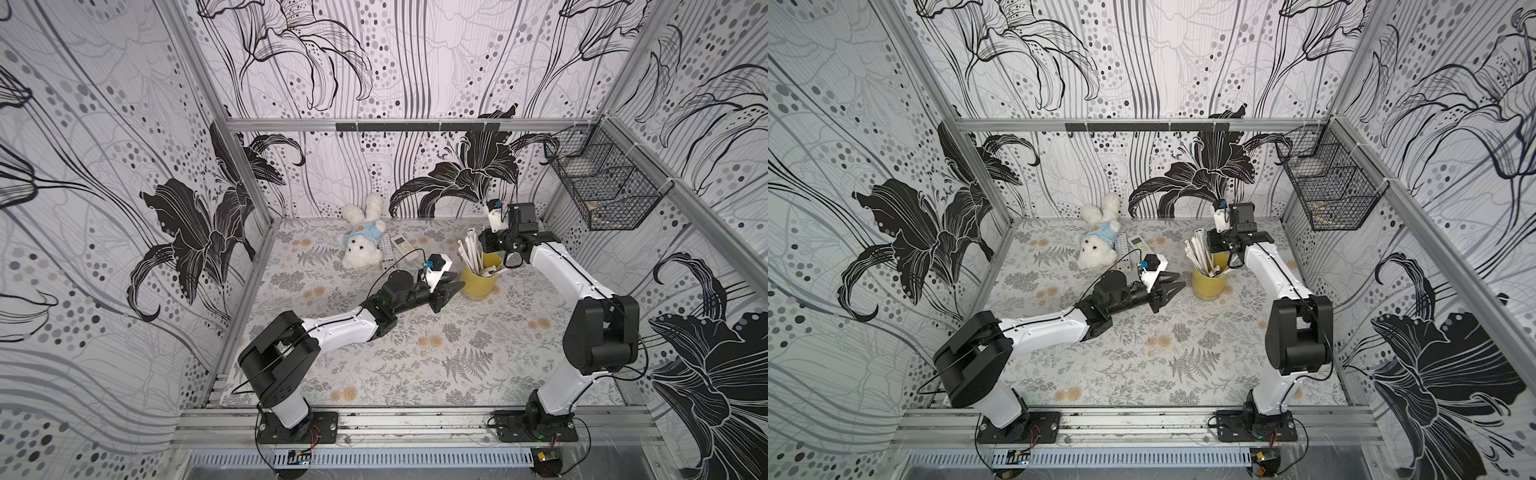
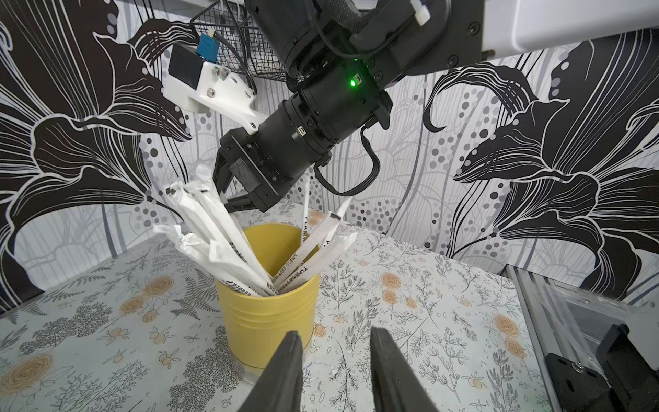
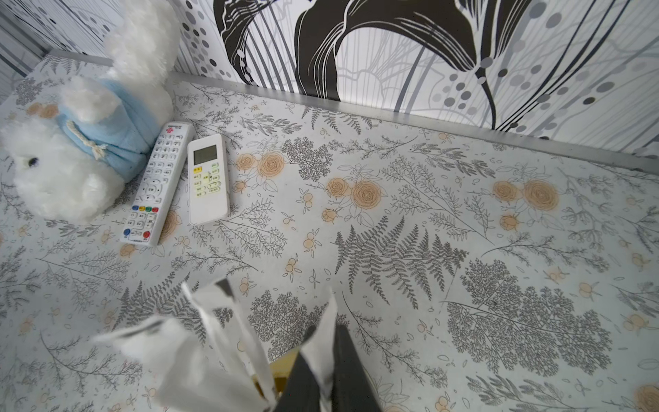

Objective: Take the straws out of the storage container
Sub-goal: Pick up the straw from the container.

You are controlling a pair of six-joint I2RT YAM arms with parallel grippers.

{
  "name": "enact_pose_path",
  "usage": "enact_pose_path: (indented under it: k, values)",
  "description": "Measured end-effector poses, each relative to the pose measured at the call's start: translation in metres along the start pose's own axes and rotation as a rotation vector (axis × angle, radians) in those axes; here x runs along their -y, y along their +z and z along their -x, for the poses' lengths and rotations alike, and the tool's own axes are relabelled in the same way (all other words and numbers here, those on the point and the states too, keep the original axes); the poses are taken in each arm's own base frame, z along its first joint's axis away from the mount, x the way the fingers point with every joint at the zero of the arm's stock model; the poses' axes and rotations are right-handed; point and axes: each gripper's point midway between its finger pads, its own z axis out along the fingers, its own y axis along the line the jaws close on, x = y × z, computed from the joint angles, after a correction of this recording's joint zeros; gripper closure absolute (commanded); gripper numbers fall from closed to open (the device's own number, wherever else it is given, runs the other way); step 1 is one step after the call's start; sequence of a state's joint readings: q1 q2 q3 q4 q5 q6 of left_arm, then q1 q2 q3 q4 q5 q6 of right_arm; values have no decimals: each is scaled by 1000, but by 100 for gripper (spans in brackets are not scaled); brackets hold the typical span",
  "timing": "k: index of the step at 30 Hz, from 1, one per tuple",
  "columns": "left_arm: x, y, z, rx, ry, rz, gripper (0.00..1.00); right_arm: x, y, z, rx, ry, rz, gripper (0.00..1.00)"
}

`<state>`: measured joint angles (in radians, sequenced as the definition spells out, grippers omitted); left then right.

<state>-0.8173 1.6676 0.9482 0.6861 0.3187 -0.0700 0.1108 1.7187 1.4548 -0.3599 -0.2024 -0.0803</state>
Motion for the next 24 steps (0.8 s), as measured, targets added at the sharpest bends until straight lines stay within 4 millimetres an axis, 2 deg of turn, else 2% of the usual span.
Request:
enact_pose_path:
  k: [5,10,15,24]
  values:
    - [-3,8,0,-2,-4,6,63,1,-5,4,6,-5,-18,93]
    - [-5,18,11,20,-5,9,63,-1,-19,10,16,-10,-37,94]
    - [-5,20,19,35,-10,8,63,-1,-33,27,56,-20,-55,95]
    - [-6,21,22,40,-26,11,63,-7,-56,43,82,-32,-90,98]
